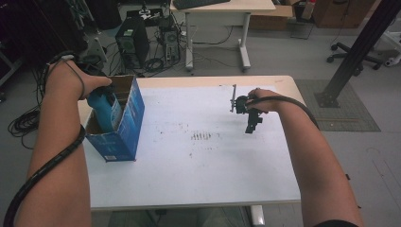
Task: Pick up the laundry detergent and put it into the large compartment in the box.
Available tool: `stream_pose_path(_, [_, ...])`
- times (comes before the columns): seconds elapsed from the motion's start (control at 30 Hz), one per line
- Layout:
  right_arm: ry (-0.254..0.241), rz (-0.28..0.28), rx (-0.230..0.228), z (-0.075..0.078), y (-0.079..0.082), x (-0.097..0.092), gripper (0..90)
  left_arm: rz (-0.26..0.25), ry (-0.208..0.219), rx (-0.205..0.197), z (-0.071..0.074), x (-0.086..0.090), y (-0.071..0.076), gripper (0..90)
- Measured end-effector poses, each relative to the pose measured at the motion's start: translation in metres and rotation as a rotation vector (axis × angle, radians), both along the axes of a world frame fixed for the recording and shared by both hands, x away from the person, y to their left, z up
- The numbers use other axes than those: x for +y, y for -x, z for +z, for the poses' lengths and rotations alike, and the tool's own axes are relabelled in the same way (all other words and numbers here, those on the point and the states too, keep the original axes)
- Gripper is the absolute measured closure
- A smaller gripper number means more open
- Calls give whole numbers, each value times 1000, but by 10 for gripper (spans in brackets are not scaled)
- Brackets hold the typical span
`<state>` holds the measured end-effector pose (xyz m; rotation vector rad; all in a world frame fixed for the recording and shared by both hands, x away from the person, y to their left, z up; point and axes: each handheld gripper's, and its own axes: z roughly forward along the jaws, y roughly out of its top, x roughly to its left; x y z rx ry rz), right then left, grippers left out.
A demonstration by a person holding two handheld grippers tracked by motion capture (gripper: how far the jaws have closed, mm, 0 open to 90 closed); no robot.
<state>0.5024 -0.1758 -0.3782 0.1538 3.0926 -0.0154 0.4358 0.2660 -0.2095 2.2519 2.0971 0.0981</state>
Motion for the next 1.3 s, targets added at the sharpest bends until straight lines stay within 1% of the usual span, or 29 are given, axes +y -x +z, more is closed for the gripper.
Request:
stream_pose_path(0.03, [0, 0, 0, 0, 0, 0, 45, 0, 0, 0, 0, 0, 0, 392])
stream_pose_path(0.17, [2, -1, 1, -1, 0, -1, 45, 2, 7, 3, -9, 1, 0, 392])
stream_pose_path(0.3, [2, -2, 1, 0, 0, -1, 45, 5, 9, 3, -13, 3, 0, 392])
stream_pose_path(0.33, [1, -3, 0, 0, 0, 0, 45, 7, 10, 4, -17, 4, 0, 392])
stream_pose_path(0.37, [1, -3, 0, 0, 0, 0, 45, 7, 10, 4, -17, 4, 0, 392])
stream_pose_path(0.4, [2, -4, 0, 0, 0, 0, 44, 10, 12, 4, -21, 5, 0, 392])
stream_pose_path(0.43, [3, -2, 1, -1, 0, 0, 45, 10, 12, 4, -21, 5, 0, 392])
stream_pose_path(0.53, [3, 1, 1, -2, 0, 1, 45, 16, 20, 8, -30, 6, 1, 392])
stream_pose_path(0.57, [3, 1, 1, -2, 0, 1, 45, 16, 20, 8, -30, 6, 1, 392])
stream_pose_path(0.73, [5, 0, 2, -3, 1, 3, 44, 17, 28, 4, -40, 9, 2, 392])
stream_pose_path(1.1, [8, 0, 3, -4, 0, 3, 44, 21, 41, -5, -52, 11, 2, 392])
stream_pose_path(1.3, [5, 5, 2, -6, 0, 5, 44, 19, 32, -4, -57, 10, 1, 392])
